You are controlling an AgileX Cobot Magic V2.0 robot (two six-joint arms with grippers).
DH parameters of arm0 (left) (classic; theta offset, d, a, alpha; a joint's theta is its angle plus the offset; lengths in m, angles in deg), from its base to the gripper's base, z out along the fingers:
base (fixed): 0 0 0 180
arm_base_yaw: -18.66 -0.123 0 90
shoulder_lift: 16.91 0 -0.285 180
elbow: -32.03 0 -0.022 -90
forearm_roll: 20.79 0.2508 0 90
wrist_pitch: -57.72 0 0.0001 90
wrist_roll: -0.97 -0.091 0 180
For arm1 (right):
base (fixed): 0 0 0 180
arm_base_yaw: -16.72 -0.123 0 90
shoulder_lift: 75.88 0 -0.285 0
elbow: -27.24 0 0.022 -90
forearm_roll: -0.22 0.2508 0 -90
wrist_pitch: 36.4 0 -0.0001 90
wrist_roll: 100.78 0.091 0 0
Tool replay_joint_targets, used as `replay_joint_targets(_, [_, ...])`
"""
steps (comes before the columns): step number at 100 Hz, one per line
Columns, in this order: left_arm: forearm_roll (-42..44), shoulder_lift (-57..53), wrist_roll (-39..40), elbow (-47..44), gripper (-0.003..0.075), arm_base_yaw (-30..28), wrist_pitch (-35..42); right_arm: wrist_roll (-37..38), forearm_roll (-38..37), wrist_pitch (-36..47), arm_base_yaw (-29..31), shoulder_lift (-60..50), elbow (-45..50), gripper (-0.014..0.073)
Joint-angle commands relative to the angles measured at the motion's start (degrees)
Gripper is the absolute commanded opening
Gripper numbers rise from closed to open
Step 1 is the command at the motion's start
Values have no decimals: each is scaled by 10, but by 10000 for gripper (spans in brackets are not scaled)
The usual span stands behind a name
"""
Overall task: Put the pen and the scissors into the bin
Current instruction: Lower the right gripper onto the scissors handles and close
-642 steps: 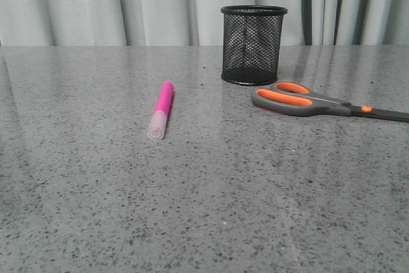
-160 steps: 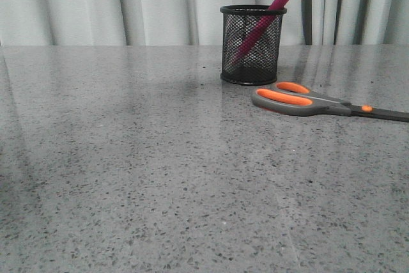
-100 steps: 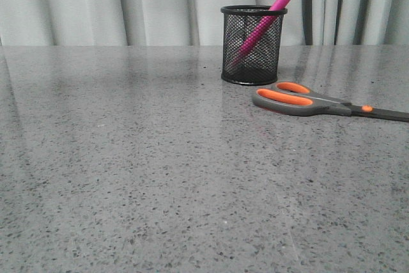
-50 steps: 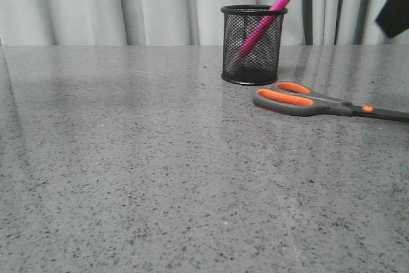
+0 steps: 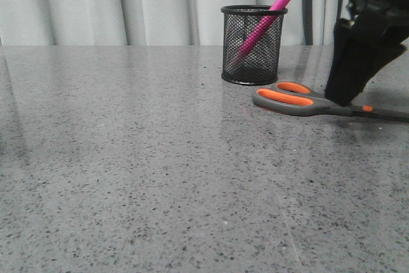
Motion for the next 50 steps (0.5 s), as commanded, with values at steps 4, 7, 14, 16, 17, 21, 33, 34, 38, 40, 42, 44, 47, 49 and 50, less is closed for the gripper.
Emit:
replay_joint_targets(4, [-21, -10, 1, 12, -19, -1, 26, -13, -7, 10, 0, 2, -30, 484])
replay_joint_targets(7, [-24, -10, 1, 12, -19, -1, 24, -14, -7, 10, 0, 6, -32, 484])
replay_joint_targets(14, [-25, -10, 1, 12, -19, -1, 23, -22, -7, 11, 0, 15, -34, 484])
replay_joint_targets(16, [-25, -10, 1, 12, -19, -1, 23, -24, -7, 11, 0, 17, -35, 484])
replay_joint_targets(17, [-25, -10, 1, 12, -19, -1, 23, -24, -7, 11, 0, 18, -35, 484])
replay_joint_targets(21, [-25, -10, 1, 12, -19, -1, 23, -24, -9, 15, 0, 23, -35, 484])
replay_joint_targets(33, [-25, -10, 1, 12, -19, -1, 23, -24, -15, 18, 0, 38, -35, 484])
replay_joint_targets(34, [-25, -10, 1, 12, -19, -1, 23, -24, -15, 19, 0, 38, -35, 484])
replay_joint_targets(38, [-25, -10, 1, 12, -19, -1, 23, -24, -15, 23, 0, 42, -35, 484])
replay_joint_targets(40, [-25, -10, 1, 12, -19, -1, 23, -24, -15, 26, 0, 43, -35, 484])
replay_joint_targets(42, [-25, -10, 1, 12, -19, -1, 23, -24, -15, 27, 0, 43, -35, 484])
replay_joint_targets(44, [-25, -10, 1, 12, -19, -1, 23, -24, -15, 29, 0, 44, -35, 484])
replay_joint_targets(47, [-25, -10, 1, 12, -19, -1, 23, -24, -15, 33, 0, 44, -35, 484])
replay_joint_targets(49, [-25, -10, 1, 12, -19, -1, 23, -24, -15, 36, 0, 44, -35, 484])
replay_joint_targets(50, [-25, -10, 1, 12, -19, -1, 23, -24, -15, 36, 0, 44, -35, 484])
